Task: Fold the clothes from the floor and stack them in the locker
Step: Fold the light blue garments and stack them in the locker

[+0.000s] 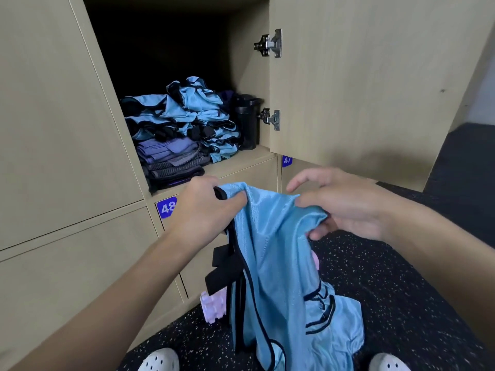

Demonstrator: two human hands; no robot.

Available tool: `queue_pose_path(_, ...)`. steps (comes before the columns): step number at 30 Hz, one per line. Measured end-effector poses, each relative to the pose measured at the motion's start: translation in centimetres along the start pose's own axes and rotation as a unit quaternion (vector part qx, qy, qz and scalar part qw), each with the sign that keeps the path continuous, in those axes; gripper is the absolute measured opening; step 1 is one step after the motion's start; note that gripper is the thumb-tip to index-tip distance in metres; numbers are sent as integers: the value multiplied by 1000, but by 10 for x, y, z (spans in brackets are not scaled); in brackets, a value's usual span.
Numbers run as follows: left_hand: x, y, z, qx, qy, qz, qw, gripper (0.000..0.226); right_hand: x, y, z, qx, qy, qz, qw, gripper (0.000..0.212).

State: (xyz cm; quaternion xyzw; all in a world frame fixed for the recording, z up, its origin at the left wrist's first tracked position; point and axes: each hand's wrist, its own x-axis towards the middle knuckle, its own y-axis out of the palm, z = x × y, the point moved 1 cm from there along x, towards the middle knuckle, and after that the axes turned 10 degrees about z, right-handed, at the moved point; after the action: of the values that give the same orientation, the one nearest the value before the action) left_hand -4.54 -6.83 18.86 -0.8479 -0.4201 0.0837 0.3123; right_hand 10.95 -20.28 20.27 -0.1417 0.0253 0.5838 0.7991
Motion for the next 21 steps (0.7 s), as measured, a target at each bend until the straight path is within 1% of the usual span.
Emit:
queue_pose_path(3,-1,3,-2,-94,6,42,995,34,3,9,4,84,-21,16,996,11)
queue_pose_path(5,-4,6,-7,-165,3,88,982,31,4,15,6,153,-43,34,987,11)
queue_pose_path(6,-6,6,-9,-196,4,114,974,34,4,18,8,179,-58,44,981,13)
queue_pose_path(8,-7,5,-9,-214,12,157,964,54,6,21,9,199,-87,62,974,19)
queue_pose_path(10,-5,3,-6,-172,30,157,972,75,7,21,9,191,-104,69,974,26)
queue_pose_path(12,-4,1,-3,-175,42,124,976,78,3,21,11,166,-119,94,974,29)
queue_pose_path(14,-4,1,-5,-217,41,91,971,70,-1,21,12,146,-145,112,972,33)
queue_pose_path(15,-3,0,-7,-241,37,85,966,66,0,20,12,134,-162,94,973,36)
queue_pose_path(16,-2,0,-8,-268,30,83,959,60,1,19,10,110,-181,49,976,37)
queue_pose_path(18,-1,-4,-9,-323,22,92,942,49,4,13,7,37,-206,-70,975,41)
queue_pose_path(19,0,-6,-10,-350,19,101,931,44,6,10,4,17,-204,-91,974,48)
queue_pose_path(20,0,-10,-11,-375,17,112,920,40,6,9,0,12,-193,-72,979,62)
queue_pose_path(21,0,-13,-12,-397,18,120,910,37,7,10,-4,15,-175,-25,984,78)
